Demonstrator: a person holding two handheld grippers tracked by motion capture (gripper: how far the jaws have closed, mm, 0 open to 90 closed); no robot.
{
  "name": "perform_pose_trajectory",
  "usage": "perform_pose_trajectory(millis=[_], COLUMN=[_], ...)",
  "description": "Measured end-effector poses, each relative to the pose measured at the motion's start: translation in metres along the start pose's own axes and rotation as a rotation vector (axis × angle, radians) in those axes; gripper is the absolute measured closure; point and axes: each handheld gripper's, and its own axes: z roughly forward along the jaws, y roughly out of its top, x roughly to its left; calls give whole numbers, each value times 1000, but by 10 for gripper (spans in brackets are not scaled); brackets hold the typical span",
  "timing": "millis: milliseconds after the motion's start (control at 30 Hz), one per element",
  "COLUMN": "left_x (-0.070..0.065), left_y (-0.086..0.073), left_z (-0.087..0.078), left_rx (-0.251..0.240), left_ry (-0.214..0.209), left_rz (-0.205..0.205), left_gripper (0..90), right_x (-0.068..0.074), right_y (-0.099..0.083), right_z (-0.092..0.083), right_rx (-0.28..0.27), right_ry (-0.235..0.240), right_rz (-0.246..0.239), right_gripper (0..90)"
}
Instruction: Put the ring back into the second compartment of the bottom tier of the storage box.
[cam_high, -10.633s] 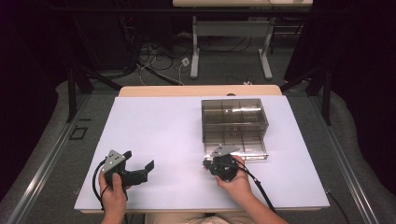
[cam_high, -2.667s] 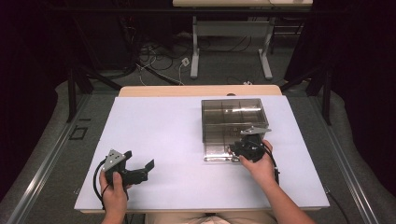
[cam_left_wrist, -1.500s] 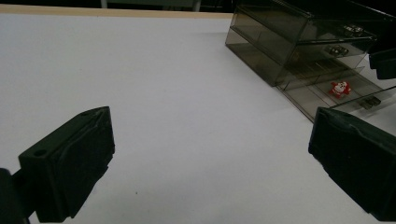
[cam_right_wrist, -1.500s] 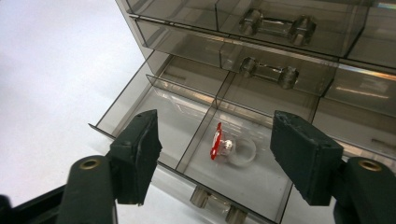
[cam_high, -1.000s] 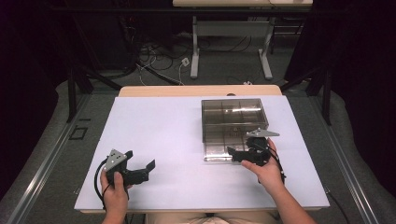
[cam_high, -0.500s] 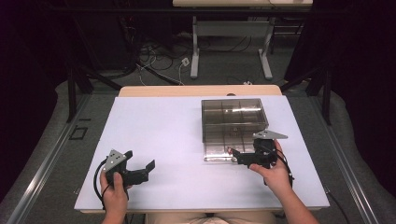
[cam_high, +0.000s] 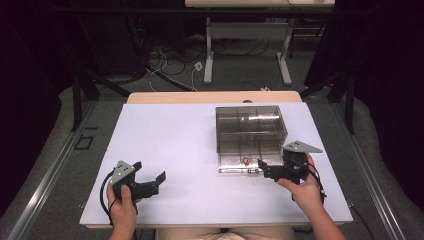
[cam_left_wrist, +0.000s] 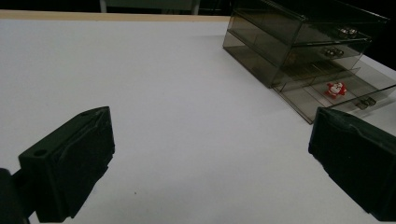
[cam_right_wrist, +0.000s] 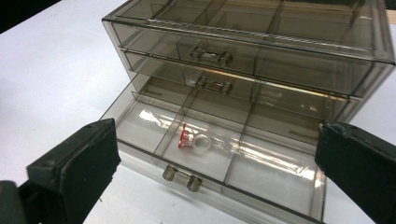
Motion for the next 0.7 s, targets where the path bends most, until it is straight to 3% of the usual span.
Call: perform_pose_trajectory(millis=[200, 433, 700], left_x=[1, 1, 3], left_y=[0, -1, -1], left_z=[-1, -2, -3], left_rx=[-2, -4, -6], left_ry=[4, 8, 16], left_rz=[-9, -15, -18], left_gripper=[7, 7, 7], right_x=[-6, -18, -33], right_y=[-5, -13, -23], right_z=[-6, -17, -26], right_rx=[-11, -56, -82], right_ry=[-6, -11, -63], right_rz=[13, 75, 104], right_gripper=[0, 0, 0])
